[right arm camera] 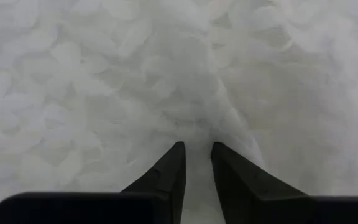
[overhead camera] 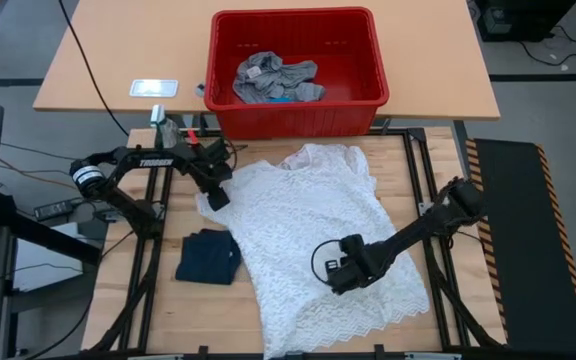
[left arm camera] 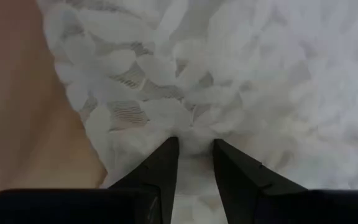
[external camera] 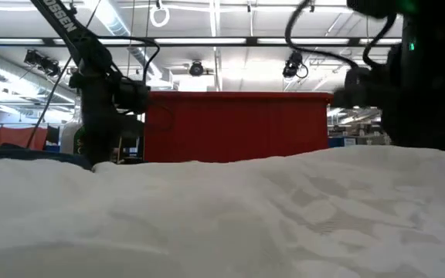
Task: Fold laundry
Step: Fold the white dress
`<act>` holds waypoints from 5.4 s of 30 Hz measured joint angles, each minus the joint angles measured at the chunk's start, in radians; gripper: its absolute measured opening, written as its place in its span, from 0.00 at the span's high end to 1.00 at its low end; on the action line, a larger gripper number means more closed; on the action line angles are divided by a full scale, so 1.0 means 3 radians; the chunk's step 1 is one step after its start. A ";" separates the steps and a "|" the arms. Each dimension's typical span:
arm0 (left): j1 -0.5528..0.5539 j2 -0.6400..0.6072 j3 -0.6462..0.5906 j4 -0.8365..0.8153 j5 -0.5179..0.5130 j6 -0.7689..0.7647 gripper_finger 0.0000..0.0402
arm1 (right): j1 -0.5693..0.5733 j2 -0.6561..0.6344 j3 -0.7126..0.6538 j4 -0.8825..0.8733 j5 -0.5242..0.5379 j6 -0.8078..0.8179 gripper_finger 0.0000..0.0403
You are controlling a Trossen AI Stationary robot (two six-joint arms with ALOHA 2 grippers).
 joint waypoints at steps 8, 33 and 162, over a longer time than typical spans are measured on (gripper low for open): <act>-0.0268 -0.0004 -0.0014 -0.0090 0.0053 -0.0459 0.72 | -0.0659 -0.0785 -0.0101 -0.0189 0.0311 -0.1244 0.77; -0.0775 -0.0843 -0.0027 0.0079 0.0211 -0.2043 0.72 | -0.3039 0.0759 0.0476 0.2164 -0.0478 -0.4279 0.94; -0.1733 -0.1578 -0.0022 -0.0268 -0.0234 0.0334 0.71 | 0.0727 -0.0935 -0.0594 0.1362 0.1095 -0.0438 0.76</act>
